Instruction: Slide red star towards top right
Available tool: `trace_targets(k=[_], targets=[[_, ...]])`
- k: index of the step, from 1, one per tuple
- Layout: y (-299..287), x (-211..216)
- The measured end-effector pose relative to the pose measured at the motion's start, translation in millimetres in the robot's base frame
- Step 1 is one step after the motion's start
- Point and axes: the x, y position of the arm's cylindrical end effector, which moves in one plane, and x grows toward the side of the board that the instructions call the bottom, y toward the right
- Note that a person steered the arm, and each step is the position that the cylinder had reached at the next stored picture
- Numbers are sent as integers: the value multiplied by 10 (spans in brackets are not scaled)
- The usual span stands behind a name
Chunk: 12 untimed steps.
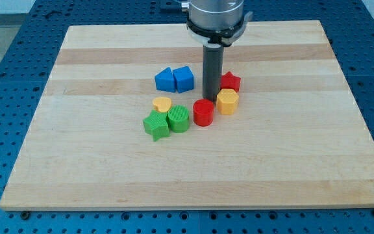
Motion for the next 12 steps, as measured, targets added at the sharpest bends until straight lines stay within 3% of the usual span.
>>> trace_targets(k=[1,4,5,6,8,10,12], targets=[[9,-45],[1157,18],[1188,-1],[1087,-25],[315,-123],[138,-123],[15,-561]])
